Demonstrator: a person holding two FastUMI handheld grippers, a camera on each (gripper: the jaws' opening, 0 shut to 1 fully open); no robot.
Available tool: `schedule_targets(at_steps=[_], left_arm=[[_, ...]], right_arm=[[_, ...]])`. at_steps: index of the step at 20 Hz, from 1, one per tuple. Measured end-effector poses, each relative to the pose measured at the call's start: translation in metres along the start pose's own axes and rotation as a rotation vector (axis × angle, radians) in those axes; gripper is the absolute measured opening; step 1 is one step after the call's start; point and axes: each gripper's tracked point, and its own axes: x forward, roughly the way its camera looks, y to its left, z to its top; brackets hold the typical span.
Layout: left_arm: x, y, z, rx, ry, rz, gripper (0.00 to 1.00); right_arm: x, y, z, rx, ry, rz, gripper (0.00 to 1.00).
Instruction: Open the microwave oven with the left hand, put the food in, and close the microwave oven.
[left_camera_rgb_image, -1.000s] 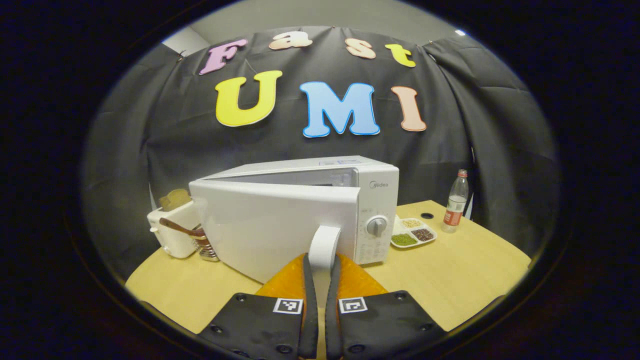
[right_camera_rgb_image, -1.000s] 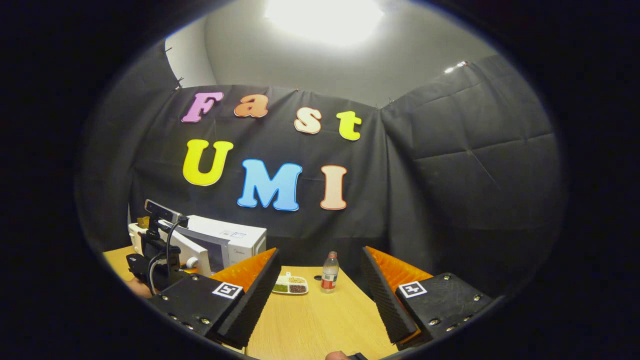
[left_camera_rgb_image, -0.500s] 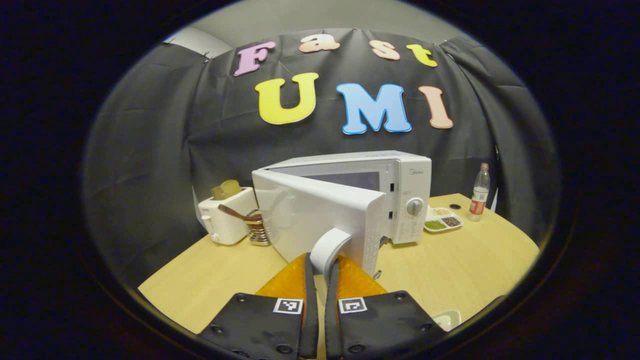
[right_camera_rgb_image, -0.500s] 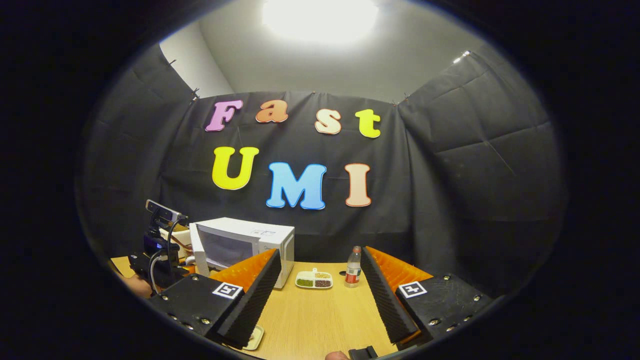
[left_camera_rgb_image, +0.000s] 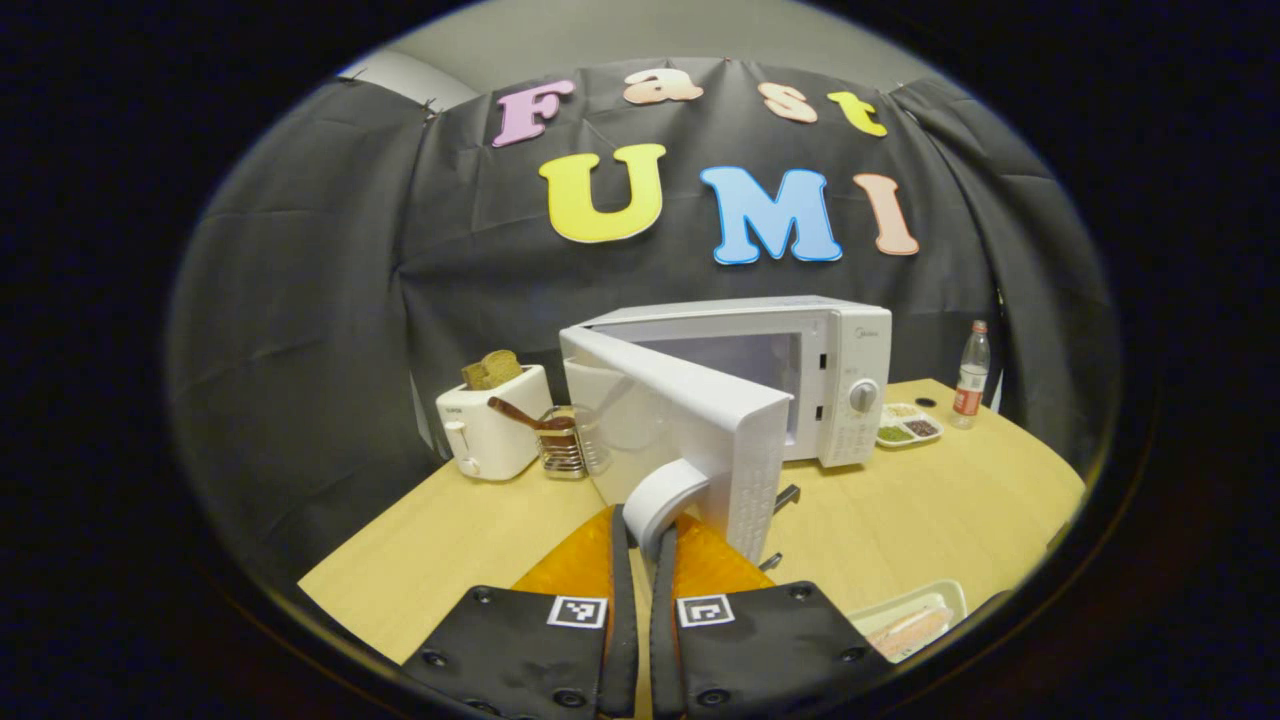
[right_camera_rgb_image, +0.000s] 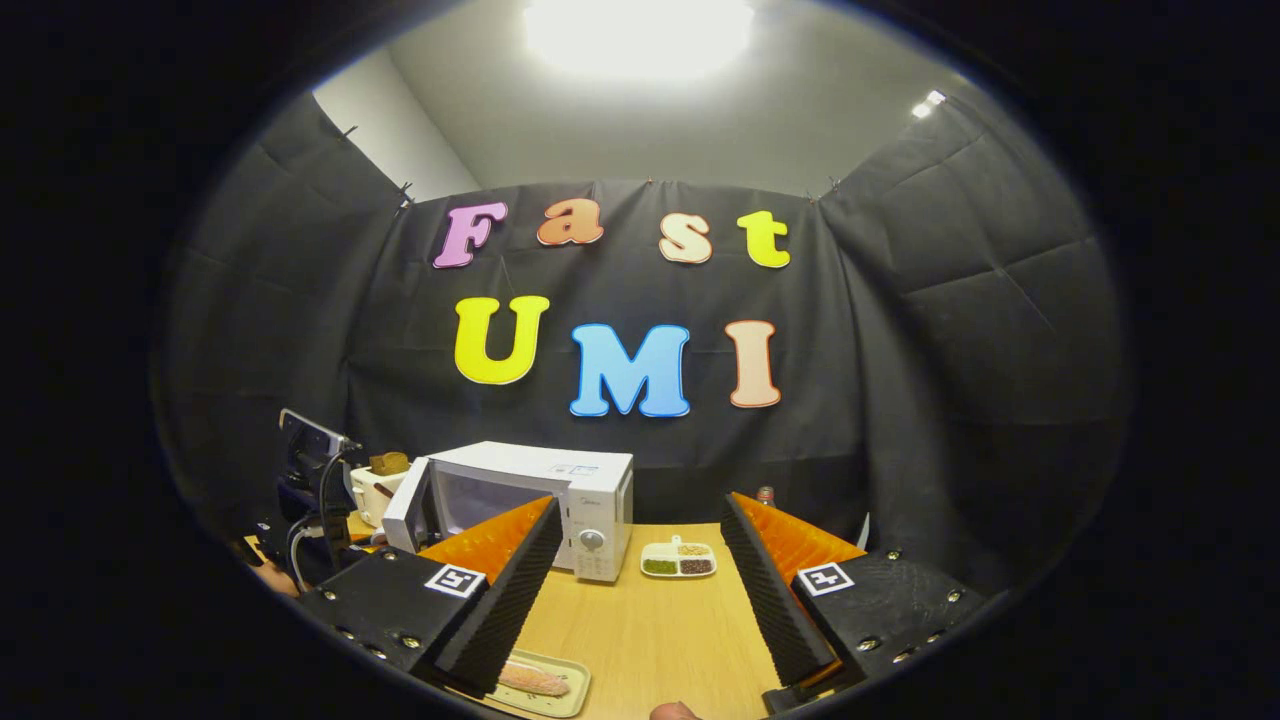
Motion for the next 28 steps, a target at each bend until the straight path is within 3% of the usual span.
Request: schedule_targets(at_steps=[16, 23, 25, 27, 28], left_arm=[[-0.006, 0.091, -0.015, 0.013, 0.005, -0.115, 0.11], [-0.005, 0.117, -0.021, 0.003, 0.031, -0.184, 0.15], [-0.012, 0.128, -0.026, -0.022, 0.035, -0.151, 0.24], [-0.023, 0.141, -0.028, -0.020, 0.022, -0.086, 0.27], [-0.031, 0.141, -0.030, -0.029, 0.021, -0.074, 0.23]], right_arm=[[0.040, 0.117, -0.006, -0.015, -0.005, 0.014, 0.98], [0.053, 0.144, -0.003, -0.043, -0.019, 0.008, 0.98], [0.056, 0.149, -0.003, -0.050, -0.021, 0.037, 0.98], [0.058, 0.148, -0.004, -0.058, -0.013, 0.062, 0.97], [0.060, 0.148, -0.007, -0.062, -0.004, 0.078, 0.97]])
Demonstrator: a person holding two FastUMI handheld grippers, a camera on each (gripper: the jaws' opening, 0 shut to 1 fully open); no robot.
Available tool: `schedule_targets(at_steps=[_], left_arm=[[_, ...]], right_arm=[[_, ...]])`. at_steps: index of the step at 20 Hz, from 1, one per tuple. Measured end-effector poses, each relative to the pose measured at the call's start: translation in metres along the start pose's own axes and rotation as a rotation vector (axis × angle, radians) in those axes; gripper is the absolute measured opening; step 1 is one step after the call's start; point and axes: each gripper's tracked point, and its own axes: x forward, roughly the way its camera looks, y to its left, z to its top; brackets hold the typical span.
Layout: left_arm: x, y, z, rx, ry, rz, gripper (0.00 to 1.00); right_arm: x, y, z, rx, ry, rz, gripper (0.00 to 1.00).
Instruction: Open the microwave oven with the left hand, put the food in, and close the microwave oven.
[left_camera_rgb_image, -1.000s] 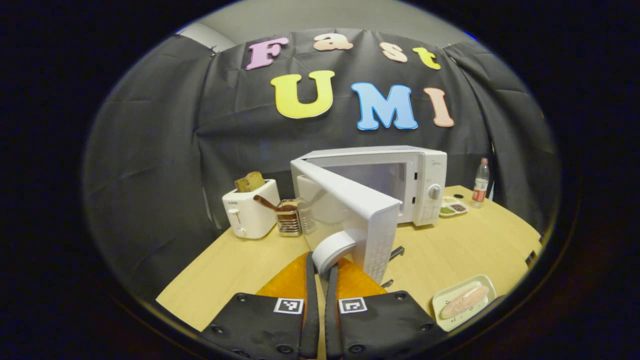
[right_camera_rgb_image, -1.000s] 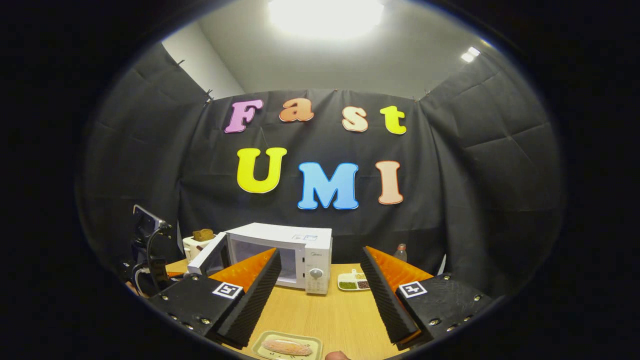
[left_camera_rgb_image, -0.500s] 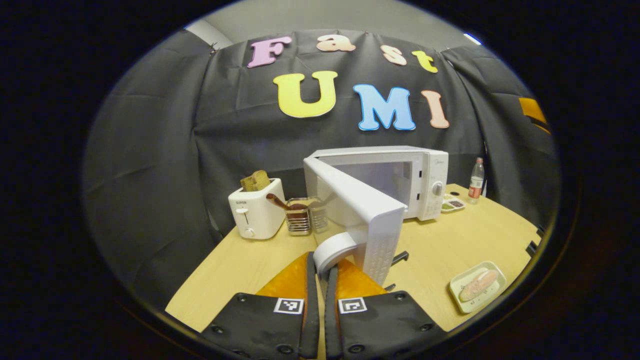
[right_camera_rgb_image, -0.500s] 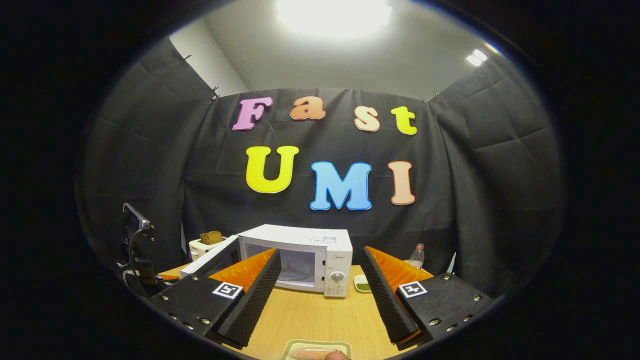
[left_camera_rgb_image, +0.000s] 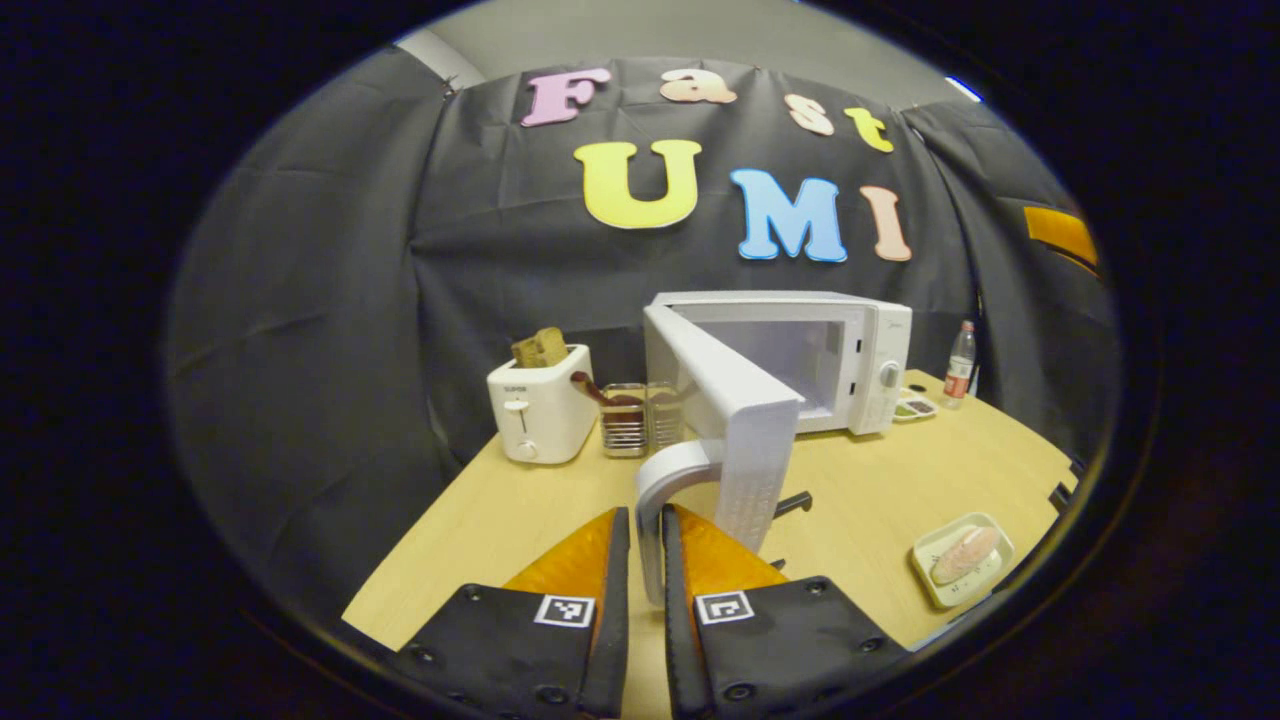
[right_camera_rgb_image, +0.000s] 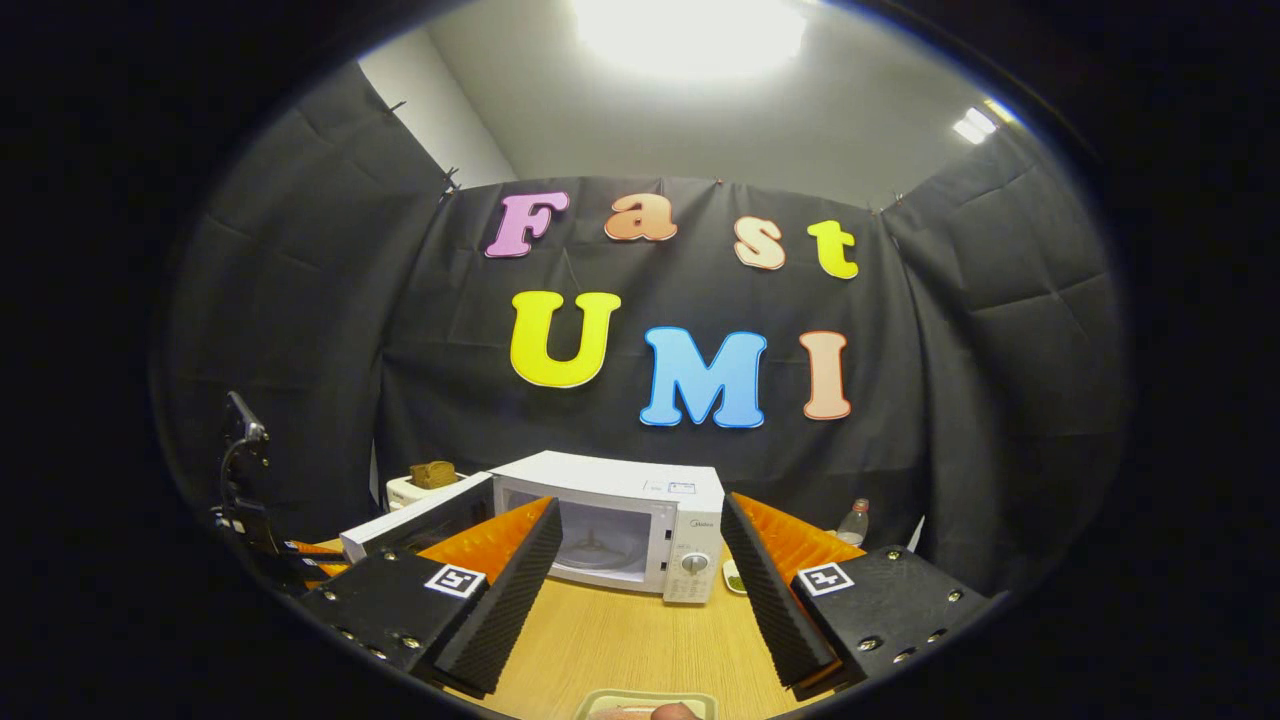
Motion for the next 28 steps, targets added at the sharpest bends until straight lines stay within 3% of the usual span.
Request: schedule_targets(at_steps=[2, 5, 8, 12, 13, 15, 18, 19, 21, 22, 28], left_arm=[[-0.013, 0.006, 0.001, -0.032, 0.000, 0.036, 0.34], [-0.033, 0.019, 0.017, -0.083, -0.038, 0.123, 0.84], [-0.058, 0.024, 0.037, -0.080, -0.088, 0.210, 0.94], [-0.086, 0.020, 0.074, -0.045, -0.159, 0.288, 0.94], [-0.092, 0.017, 0.082, -0.049, -0.177, 0.306, 0.90], [-0.102, 0.009, 0.093, -0.076, -0.199, 0.317, 0.94], [-0.114, -0.003, 0.113, -0.083, -0.241, 0.327, 0.90], [-0.117, -0.005, 0.118, -0.075, -0.252, 0.333, 0.97], [-0.126, -0.007, 0.124, -0.063, -0.270, 0.358, 0.94], [-0.129, -0.008, 0.127, -0.063, -0.275, 0.372, 0.98], [-0.149, -0.016, 0.126, -0.047, -0.273, 0.446, 0.89]], right_arm=[[0.004, 0.000, -0.006, -0.009, 0.018, 0.055, 0.97], [0.008, -0.006, -0.025, -0.035, 0.065, 0.142, 0.98], [0.011, -0.013, -0.044, -0.069, 0.108, 0.227, 0.98], [0.007, -0.014, -0.079, -0.119, 0.185, 0.359, 0.98], [0.005, -0.014, -0.089, -0.136, 0.209, 0.396, 0.98], [0.001, -0.011, -0.111, -0.189, 0.258, 0.473, 0.98], [-0.006, -0.007, -0.145, -0.261, 0.339, 0.598, 0.98], [-0.009, -0.004, -0.157, -0.272, 0.370, 0.639, 0.98], [-0.018, 0.001, -0.177, -0.277, 0.414, 0.712, 0.98], [-0.023, 0.003, -0.185, -0.285, 0.437, 0.746, 0.98], [-0.033, 0.004, -0.239, -0.323, 0.548, 0.876, 0.98]])
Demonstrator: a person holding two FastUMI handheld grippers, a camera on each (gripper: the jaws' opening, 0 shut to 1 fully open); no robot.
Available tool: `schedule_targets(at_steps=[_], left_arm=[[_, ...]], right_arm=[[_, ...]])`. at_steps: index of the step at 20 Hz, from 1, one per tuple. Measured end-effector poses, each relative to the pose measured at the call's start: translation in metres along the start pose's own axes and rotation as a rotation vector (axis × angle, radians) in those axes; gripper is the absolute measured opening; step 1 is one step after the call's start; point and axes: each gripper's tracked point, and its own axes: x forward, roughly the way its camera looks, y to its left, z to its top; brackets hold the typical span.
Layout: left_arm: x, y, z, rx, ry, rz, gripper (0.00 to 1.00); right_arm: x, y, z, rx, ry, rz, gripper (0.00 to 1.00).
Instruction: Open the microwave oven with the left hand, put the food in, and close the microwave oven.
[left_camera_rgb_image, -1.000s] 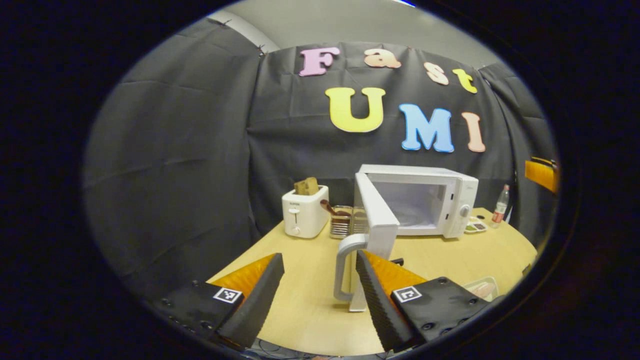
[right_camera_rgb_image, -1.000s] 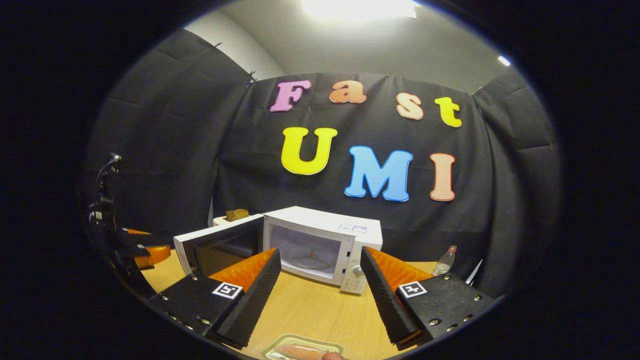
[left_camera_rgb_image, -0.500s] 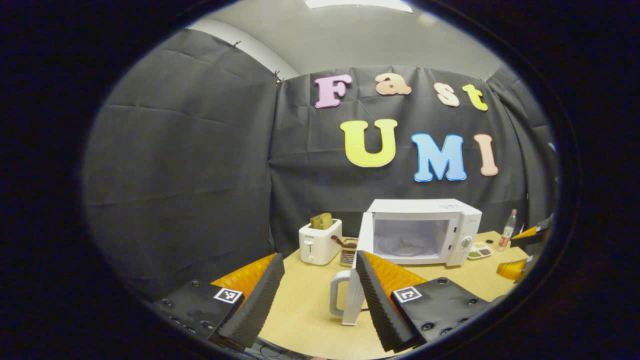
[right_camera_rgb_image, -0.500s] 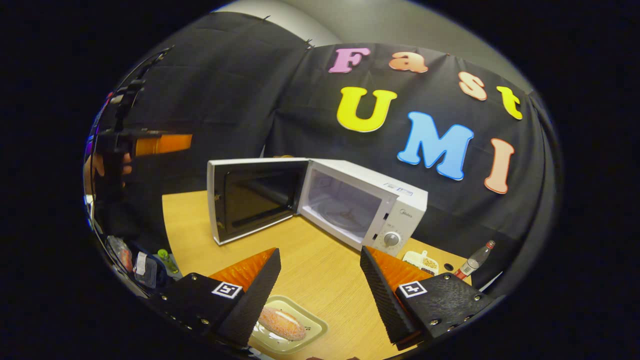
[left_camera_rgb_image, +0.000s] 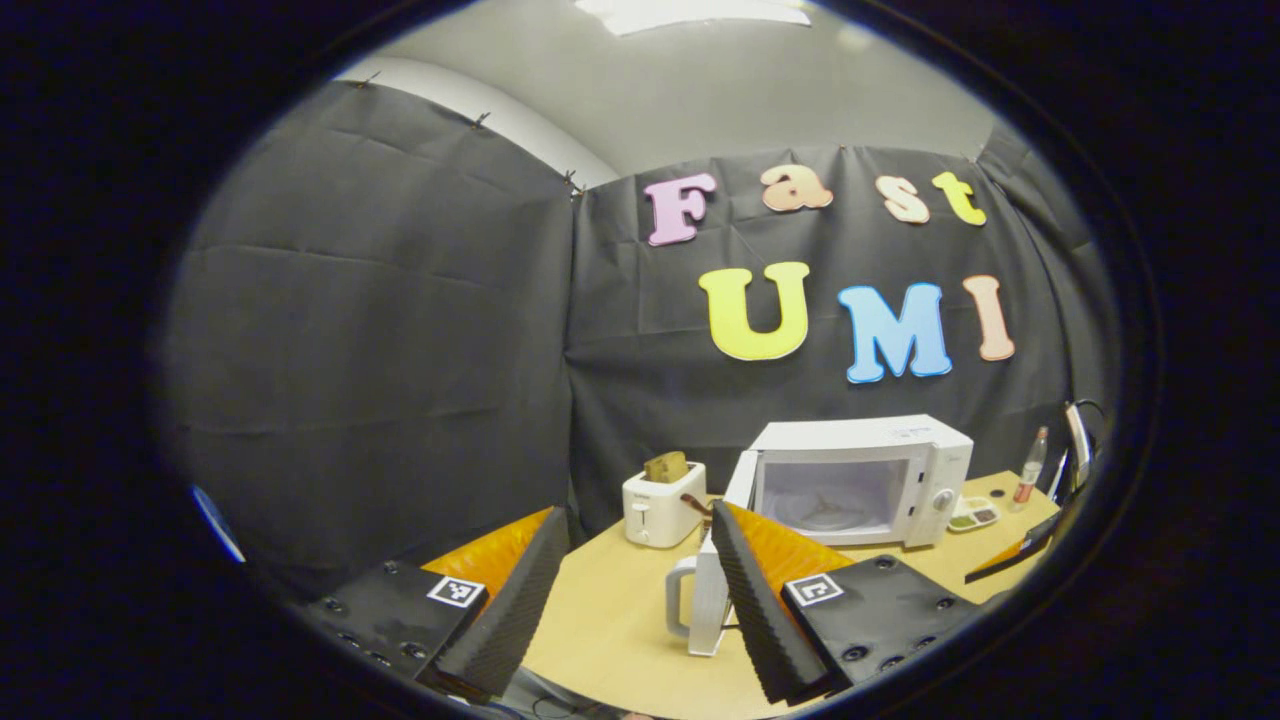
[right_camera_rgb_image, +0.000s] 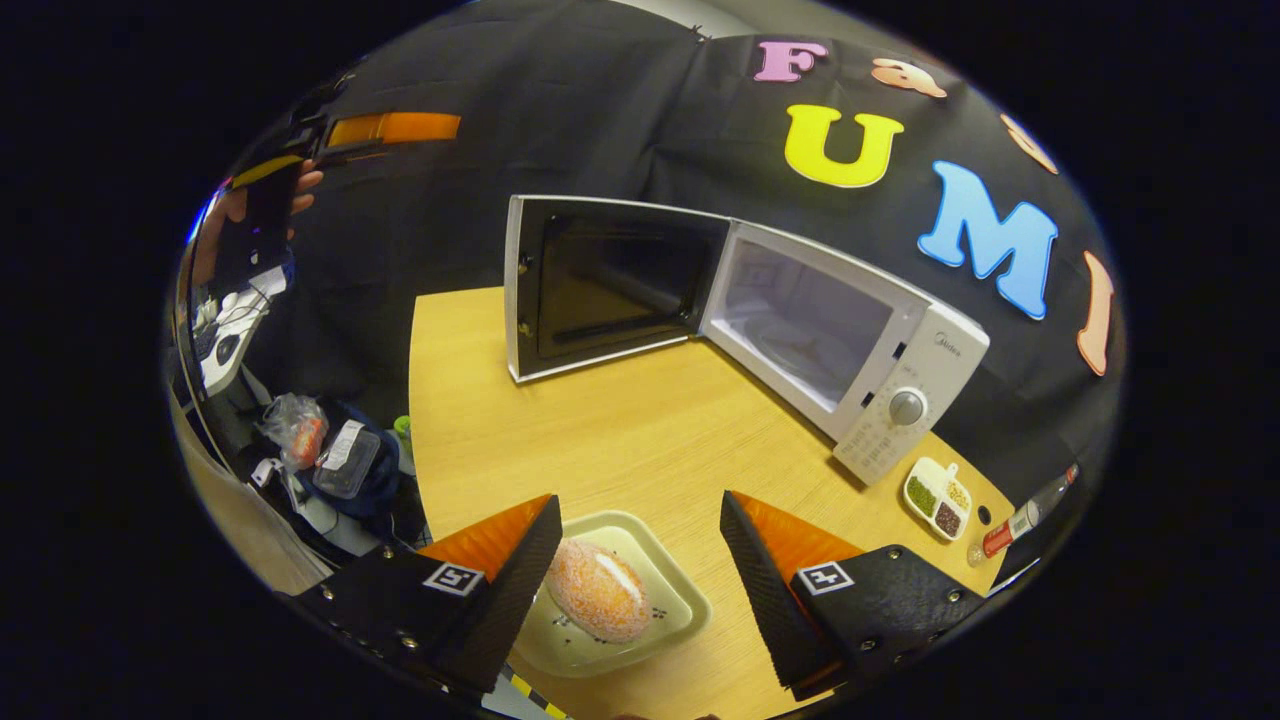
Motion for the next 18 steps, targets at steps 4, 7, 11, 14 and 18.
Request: schedule_targets(at_steps=[4, 7, 11, 14, 18], left_arm=[[-0.009, 0.009, 0.003, 0.014, 0.005, 0.060, 0.89], [-0.014, 0.012, 0.005, 0.009, 0.011, 0.086, 0.89], [-0.024, 0.015, 0.006, 0.018, 0.008, 0.114, 0.89], [-0.029, 0.018, 0.010, 0.030, -0.001, 0.136, 0.89], [-0.031, 0.019, 0.006, 0.006, 0.012, 0.154, 0.90]], right_arm=[[0.011, 0.015, -0.026, 0.026, 0.065, 0.103, 0.98], [0.016, 0.024, -0.046, 0.026, 0.119, 0.162, 0.98], [0.028, 0.030, -0.069, 0.025, 0.174, 0.199, 0.98], [0.036, 0.028, -0.085, 0.007, 0.213, 0.203, 0.98], [0.041, 0.028, -0.088, 0.046, 0.213, 0.208, 0.94]])
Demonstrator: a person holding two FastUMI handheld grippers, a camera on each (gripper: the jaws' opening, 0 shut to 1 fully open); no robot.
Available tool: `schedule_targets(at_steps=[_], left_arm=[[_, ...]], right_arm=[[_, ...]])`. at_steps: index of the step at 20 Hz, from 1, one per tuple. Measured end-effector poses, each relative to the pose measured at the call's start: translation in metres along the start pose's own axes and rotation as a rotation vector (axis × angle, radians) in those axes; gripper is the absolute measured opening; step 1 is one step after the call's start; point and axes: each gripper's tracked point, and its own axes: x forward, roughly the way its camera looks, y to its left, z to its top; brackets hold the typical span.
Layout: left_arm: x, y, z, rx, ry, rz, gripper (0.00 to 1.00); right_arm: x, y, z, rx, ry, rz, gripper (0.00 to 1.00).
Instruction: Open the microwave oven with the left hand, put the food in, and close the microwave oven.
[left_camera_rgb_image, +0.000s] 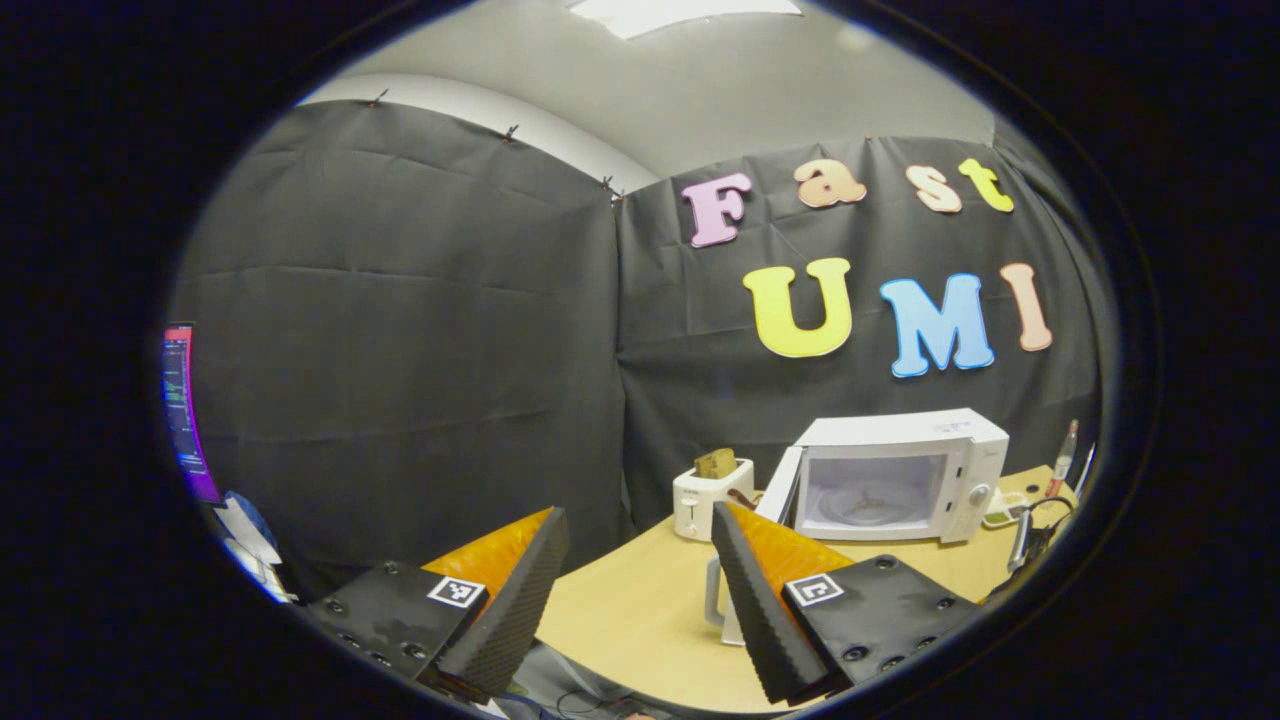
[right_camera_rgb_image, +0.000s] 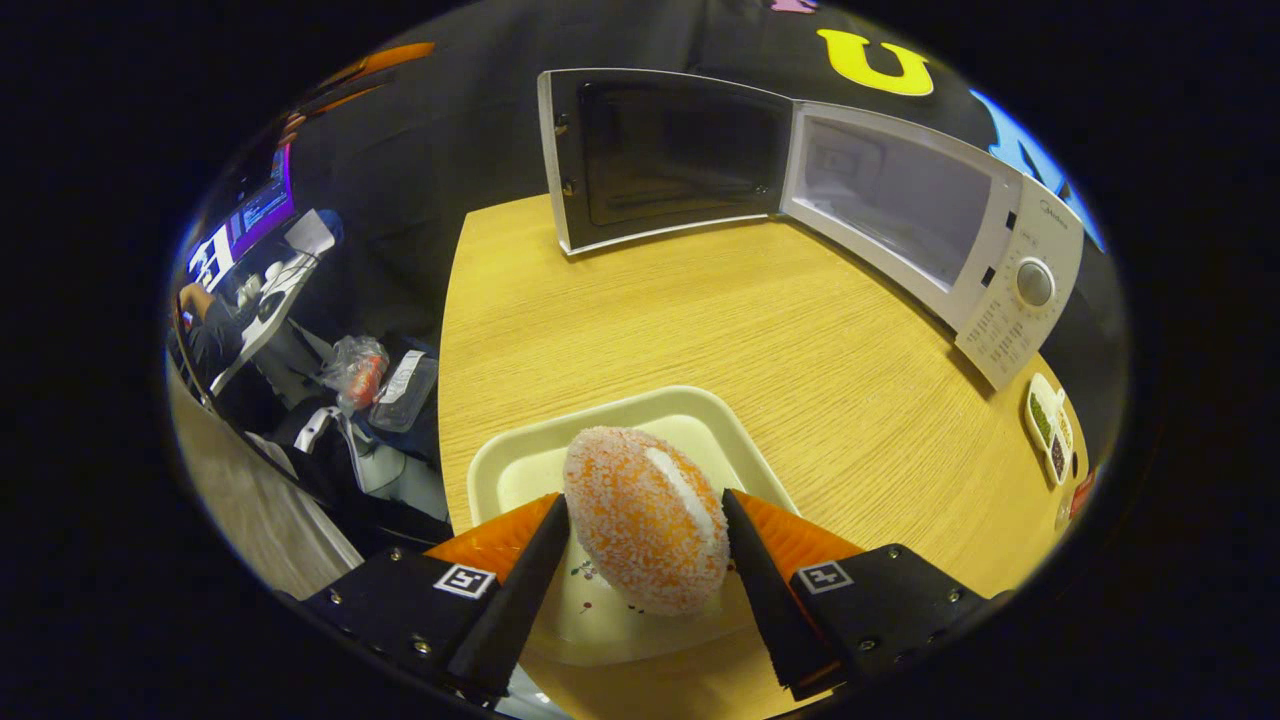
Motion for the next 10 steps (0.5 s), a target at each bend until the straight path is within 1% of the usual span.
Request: schedule_targets(at_steps=[2, 3, 5, 6, 10], left_arm=[[0.001, -0.003, -0.001, -0.008, 0.005, 0.006, 0.90], [0.002, -0.004, 0.000, -0.011, 0.004, 0.005, 0.90], [0.001, -0.006, 0.002, -0.019, -0.005, 0.002, 0.90], [0.001, -0.008, 0.003, -0.022, -0.007, -0.003, 0.90], [0.013, -0.013, -0.001, -0.012, -0.005, -0.018, 0.89]], right_arm=[[-0.001, 0.000, 0.000, 0.003, -0.004, -0.007, 0.94], [0.001, 0.000, -0.001, 0.002, -0.004, -0.011, 0.92], [-0.003, 0.000, 0.001, -0.007, -0.005, -0.017, 0.86], [-0.002, 0.000, -0.001, -0.011, -0.003, -0.025, 0.81], [-0.013, -0.010, 0.012, -0.029, -0.037, -0.093, 0.81]])
